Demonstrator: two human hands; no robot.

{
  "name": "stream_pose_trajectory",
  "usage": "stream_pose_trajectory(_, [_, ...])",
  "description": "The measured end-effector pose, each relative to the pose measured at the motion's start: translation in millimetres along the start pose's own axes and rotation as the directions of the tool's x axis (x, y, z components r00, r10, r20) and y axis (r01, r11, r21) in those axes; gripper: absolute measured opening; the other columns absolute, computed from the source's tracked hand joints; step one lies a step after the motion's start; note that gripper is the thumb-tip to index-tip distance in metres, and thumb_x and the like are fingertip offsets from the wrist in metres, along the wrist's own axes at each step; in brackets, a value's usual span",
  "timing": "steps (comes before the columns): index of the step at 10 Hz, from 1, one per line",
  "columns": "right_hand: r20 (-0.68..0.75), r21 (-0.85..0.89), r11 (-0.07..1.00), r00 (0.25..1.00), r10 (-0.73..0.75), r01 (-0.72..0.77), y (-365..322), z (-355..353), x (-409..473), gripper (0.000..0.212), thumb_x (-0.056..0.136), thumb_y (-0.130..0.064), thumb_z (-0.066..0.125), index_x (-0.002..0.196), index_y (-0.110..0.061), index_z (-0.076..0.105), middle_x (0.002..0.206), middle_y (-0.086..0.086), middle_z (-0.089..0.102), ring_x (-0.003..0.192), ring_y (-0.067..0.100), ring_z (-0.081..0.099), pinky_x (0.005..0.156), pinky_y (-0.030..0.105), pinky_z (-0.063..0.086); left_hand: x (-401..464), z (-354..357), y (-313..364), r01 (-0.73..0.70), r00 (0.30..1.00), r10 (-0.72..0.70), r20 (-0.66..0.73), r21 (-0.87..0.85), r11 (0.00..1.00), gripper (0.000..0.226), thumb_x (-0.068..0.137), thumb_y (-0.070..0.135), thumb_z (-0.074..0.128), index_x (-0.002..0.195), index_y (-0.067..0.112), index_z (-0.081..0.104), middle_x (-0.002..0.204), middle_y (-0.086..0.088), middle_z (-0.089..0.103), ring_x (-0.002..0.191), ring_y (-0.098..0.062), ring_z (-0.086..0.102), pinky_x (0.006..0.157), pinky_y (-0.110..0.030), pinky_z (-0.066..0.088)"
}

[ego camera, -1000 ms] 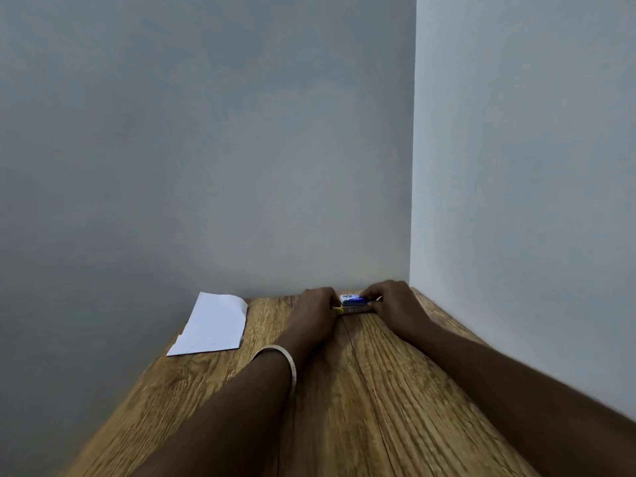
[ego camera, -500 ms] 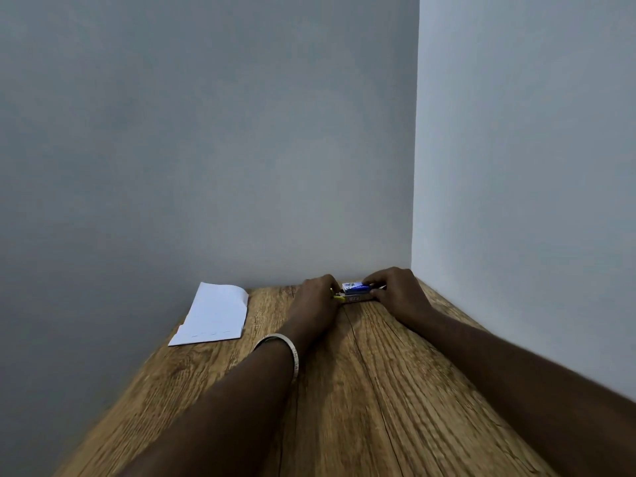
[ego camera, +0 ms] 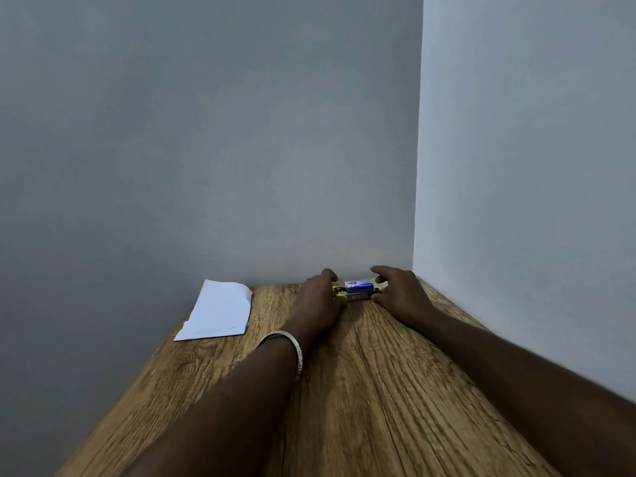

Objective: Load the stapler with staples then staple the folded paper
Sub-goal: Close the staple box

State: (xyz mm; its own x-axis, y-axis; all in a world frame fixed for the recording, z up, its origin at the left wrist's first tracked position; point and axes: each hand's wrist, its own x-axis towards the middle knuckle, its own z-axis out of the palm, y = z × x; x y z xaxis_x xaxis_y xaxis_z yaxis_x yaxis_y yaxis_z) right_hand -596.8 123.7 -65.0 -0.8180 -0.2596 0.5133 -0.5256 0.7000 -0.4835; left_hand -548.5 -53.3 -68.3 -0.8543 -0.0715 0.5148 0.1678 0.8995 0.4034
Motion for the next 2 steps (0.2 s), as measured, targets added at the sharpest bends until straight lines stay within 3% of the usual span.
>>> stream_pose_trajectory(1, [0.068,-0.078,0.997,0.998,0.007,-0.002,-3.0,-0.1,-5.0,0.069,0.088,-0.019,0.07,0.148,-0.014,0.037,0.138,0.011,0.055,0.121,0.026,0.055,0.101,0.039,0.049,-4.8,-0.6,0.6,0.016,1.0,-0.016,-0.006,0.03,0.999,0.052,0.087,0.029,0.068,0.13,0.013,0.045,0.122,-0.011,0.058,0.104,-0.027,0.058,0.084,-0.038,0.052])
stream_pose_trajectory(2, [0.108,-0.131,0.991,0.994,-0.009,0.023,-9.7,-1.0,-17.3,0.068,0.092,-0.025,0.062,0.151,-0.013,0.029,0.148,0.012,0.042,0.131,0.026,0.046,0.103,0.036,0.043,-13.4,-2.8,1.9,0.045,0.999,-0.043,-0.026,0.079,0.996,0.057,0.086,0.037,0.067,0.131,0.012,0.043,0.125,-0.012,0.052,0.106,-0.027,0.056,0.085,-0.039,0.053])
